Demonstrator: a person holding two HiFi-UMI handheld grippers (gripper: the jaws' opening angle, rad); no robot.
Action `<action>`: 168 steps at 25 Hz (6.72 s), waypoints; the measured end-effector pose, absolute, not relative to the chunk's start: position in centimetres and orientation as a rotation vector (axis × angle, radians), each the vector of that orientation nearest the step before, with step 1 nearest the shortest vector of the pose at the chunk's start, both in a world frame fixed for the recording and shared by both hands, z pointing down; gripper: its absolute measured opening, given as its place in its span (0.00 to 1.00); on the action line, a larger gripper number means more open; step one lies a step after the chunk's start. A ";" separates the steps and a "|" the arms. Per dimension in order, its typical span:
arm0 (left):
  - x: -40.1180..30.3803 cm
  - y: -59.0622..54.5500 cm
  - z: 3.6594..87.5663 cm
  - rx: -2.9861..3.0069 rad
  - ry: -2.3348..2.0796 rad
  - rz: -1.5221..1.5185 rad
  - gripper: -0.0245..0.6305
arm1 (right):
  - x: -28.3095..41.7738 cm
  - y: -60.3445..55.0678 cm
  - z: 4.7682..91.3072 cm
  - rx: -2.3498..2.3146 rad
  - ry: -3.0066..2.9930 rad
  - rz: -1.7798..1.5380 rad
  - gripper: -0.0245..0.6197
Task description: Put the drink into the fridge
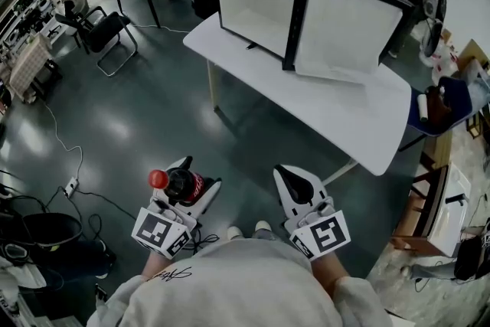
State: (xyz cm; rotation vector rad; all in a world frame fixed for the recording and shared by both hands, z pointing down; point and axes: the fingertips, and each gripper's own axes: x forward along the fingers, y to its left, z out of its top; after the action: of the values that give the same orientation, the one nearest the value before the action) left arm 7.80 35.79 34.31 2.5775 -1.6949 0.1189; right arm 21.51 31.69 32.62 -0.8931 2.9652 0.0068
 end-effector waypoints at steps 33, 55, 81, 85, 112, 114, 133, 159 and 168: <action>4.0 37.1 34.9 2.667 -1.598 0.142 0.53 | 17.5 33.6 33.2 -0.965 2.908 -0.033 0.06; 3.1 32.3 36.0 2.668 -1.578 0.157 0.53 | 16.4 28.8 34.2 -0.976 2.908 -0.058 0.06; 2.3 15.1 35.2 2.635 -1.658 0.154 0.53 | 14.9 11.4 33.7 -0.862 2.944 -0.067 0.06; 2.7 13.4 35.3 2.622 -1.678 0.149 0.53 | 15.2 9.5 33.8 -0.841 2.946 -0.064 0.06; 2.6 10.9 35.8 2.582 -1.727 0.145 0.53 | 14.0 6.6 34.6 -0.755 2.979 -0.088 0.06; 2.6 10.9 35.7 2.576 -1.736 0.147 0.53 | 14.1 6.5 34.4 -0.750 2.975 -0.087 0.06; 3.1 9.6 35.8 2.601 -1.710 0.159 0.53 | 14.5 5.4 34.3 -0.758 2.966 -0.076 0.06; -2.1 2.3 36.0 2.650 -1.633 0.152 0.53 | 8.6 -1.0 34.2 -0.830 2.944 -0.070 0.06; -4.1 -1.2 36.2 2.653 -1.616 0.148 0.53 | 7.3 -4.3 34.4 -0.874 2.937 -0.079 0.06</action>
State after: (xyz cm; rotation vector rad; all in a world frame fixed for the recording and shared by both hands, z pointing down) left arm -4.08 -1.16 36.19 2.6529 -1.6158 0.1483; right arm 7.27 -4.31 34.44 -0.8737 2.9368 -0.0793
